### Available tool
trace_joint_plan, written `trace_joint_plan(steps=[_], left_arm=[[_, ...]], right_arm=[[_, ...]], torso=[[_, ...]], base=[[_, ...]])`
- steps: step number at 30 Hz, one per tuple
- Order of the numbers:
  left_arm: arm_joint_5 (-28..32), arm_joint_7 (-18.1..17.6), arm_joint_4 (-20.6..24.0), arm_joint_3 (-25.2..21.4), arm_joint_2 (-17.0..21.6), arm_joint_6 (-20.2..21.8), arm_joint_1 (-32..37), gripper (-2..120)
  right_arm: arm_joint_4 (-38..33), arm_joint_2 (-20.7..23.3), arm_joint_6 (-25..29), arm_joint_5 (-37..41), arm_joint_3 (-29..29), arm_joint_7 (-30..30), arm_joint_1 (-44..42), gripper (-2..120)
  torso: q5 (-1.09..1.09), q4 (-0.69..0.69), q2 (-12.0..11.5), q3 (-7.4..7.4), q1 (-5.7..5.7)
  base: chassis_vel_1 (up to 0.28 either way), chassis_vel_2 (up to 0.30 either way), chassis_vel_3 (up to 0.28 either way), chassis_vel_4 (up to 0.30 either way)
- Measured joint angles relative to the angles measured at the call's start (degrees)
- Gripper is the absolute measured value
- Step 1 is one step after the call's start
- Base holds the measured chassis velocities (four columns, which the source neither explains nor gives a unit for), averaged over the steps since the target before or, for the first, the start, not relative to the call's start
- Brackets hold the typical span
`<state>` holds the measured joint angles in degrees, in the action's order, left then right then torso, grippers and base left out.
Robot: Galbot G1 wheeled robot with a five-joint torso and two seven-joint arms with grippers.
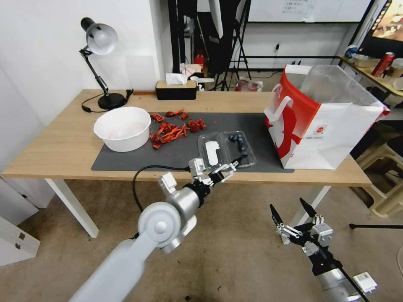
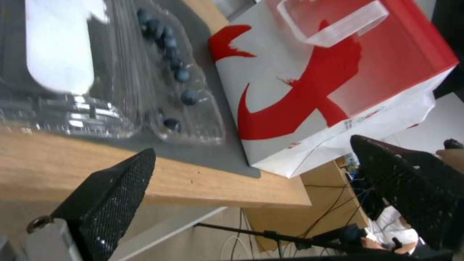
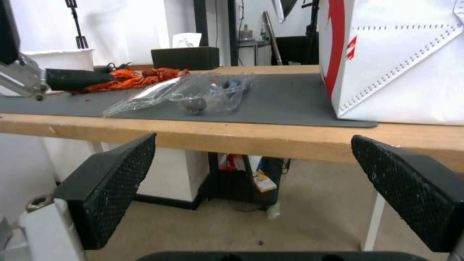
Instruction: Close the takeout container lid, then place the container into the takeout bag.
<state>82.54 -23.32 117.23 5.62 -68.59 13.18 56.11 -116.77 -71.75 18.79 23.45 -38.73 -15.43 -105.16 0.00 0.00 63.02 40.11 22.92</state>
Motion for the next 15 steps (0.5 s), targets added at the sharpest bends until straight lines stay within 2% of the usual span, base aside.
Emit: trace_joint_plan(steps=[7,15], left_arm=[[-0.7,-1.6,-1.3,1.5,-2.0,-1.8,-0.4,100],[-1.1,-2.9,-5.4,3.2,-4.8,-3.6,-2.1,100]], right_arm=[[0.4,-0.1,0.1,-0.3,0.5,0.0,0.2,100],[0.7,-0.4,0.4,-0.6,0.9,0.0,0.0,100]], torso=[[0.00,0.00,0.0,0.00,0.00],[0.00,0.00,0.0,-0.01,0.00]], base=[[0.000,0.000,0.000,0.000],[0.000,0.000,0.000,0.000]])
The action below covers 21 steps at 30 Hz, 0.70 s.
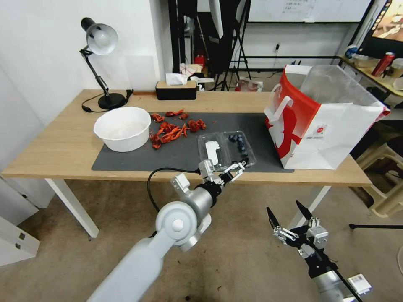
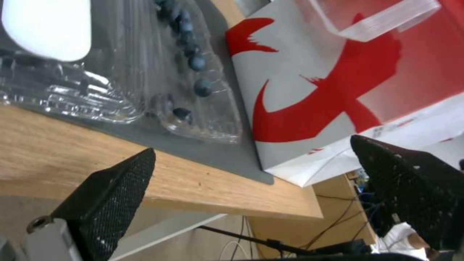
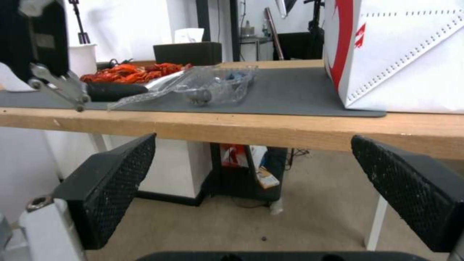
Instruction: Close the takeout container lid, then place the container into the takeout bag.
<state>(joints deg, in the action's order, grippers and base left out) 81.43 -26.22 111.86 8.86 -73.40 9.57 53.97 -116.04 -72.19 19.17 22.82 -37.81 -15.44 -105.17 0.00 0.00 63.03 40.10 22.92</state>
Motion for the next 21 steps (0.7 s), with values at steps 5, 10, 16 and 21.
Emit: trace_joint_plan(steps=[5,10,16,21], left_arm=[[0.1,-0.8,-1.1,0.2,-1.0,-0.8,-1.0,100],[0.3,-1.3,-1.9,0.2,-1.4,-1.2,-1.6,100],[0.8,-1.7,-2.9,0.1,-2.1,-1.3,-2.3,100],[1.0,-2.2,-3.1,0.2,-2.3,-1.2,-2.4,100]], right_arm=[[0.1,0.3,0.2,0.0,-0.2,0.0,-0.2,100],[0.2,0.5,0.2,0.1,-0.2,0.1,-0.2,100],[0.5,0.5,0.1,-0.1,0.3,0.4,0.3,100],[0.7,0.7,-0.1,-0.2,0.5,0.5,0.6,100]], torso=[[0.00,0.00,0.0,0.00,0.00],[0.00,0.00,0.0,0.00,-0.01],[0.00,0.00,0.0,0.00,-0.01],[0.00,0.00,0.0,0.00,-0.01]], base=[[0.000,0.000,0.000,0.000],[0.000,0.000,0.000,0.000],[0.000,0.000,0.000,0.000],[0.000,0.000,0.000,0.000]])
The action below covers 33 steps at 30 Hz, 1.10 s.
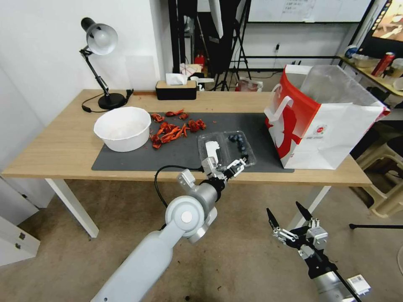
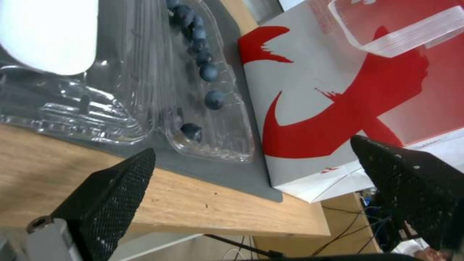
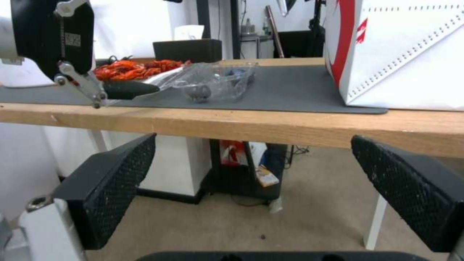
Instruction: Close the takeout container lid, then place the container into the takeout bag.
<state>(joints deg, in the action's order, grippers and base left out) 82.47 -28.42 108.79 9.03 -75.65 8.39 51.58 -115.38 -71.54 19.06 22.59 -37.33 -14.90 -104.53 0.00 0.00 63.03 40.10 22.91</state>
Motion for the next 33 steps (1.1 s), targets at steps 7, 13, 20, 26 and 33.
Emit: trace_joint_plan(steps=[7,13,20,26,33], left_arm=[[0.7,-2.6,-0.3,-0.1,-0.2,0.6,-0.6,100],[1.0,-5.9,-0.7,-0.2,-0.7,0.8,-1.4,100],[1.2,-8.0,-0.7,-0.4,-1.2,1.2,-1.4,100],[1.6,-9.5,-0.8,-0.9,-1.8,1.0,-1.7,100],[2.0,-10.4,-1.3,-1.4,-2.4,0.7,-2.0,100]], right_arm=[[0.4,0.0,-0.1,-0.2,0.2,0.2,0.3,100],[0.8,-0.1,0.0,-0.3,0.3,0.3,0.4,100],[0.8,-0.1,0.2,-0.4,0.4,0.3,0.4,100],[0.8,-0.2,0.2,-1.0,0.8,0.6,0.6,100],[1.3,-0.9,0.4,-2.1,1.6,0.6,0.7,100]], torso=[[0.00,0.00,0.0,0.00,0.00],[0.00,0.00,0.0,0.00,0.00],[0.00,0.00,0.0,0.00,0.00],[0.00,0.00,0.0,0.00,0.00],[0.00,-0.01,0.0,0.00,0.00]], base=[[0.000,0.000,0.000,0.000],[0.000,0.000,0.000,0.000],[0.000,0.000,0.000,0.000],[0.000,0.000,0.000,0.000],[0.000,0.000,0.000,0.000]])
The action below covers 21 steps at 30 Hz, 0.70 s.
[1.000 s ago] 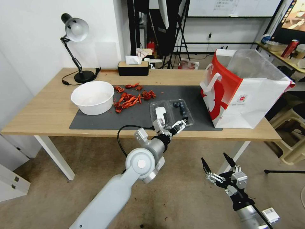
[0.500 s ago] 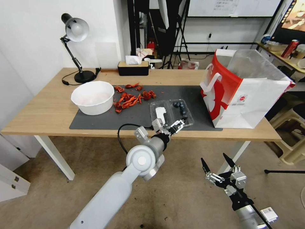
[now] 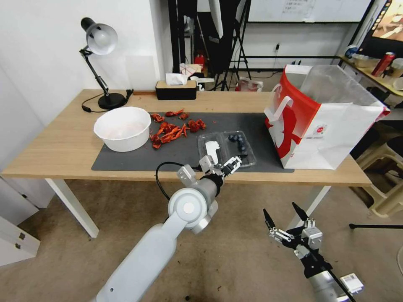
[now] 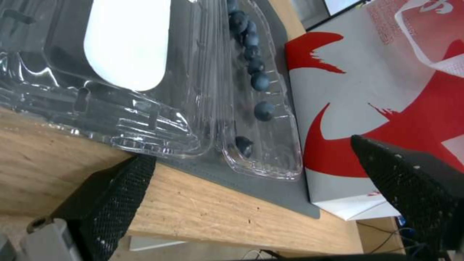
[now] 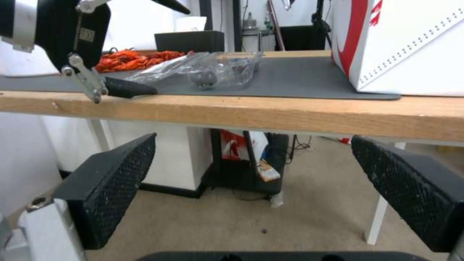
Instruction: Close the takeout container lid, then place the container into the takeout bag.
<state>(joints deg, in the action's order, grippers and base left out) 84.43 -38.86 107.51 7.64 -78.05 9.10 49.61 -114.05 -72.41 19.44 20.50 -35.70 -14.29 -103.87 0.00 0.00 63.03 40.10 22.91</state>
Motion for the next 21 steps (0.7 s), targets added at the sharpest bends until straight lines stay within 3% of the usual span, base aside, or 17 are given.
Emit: trace_joint_plan(steps=[21], left_arm=[[1.3,0.2,0.8,-1.3,-1.0,-1.5,0.3,100]], right_arm=[[2.2,0.0,1.1,-0.3,0.2,-0.2,0.2,100]], torso=[[0.00,0.00,0.0,0.01,0.01]], base=[[0.000,0.000,0.000,0.000]])
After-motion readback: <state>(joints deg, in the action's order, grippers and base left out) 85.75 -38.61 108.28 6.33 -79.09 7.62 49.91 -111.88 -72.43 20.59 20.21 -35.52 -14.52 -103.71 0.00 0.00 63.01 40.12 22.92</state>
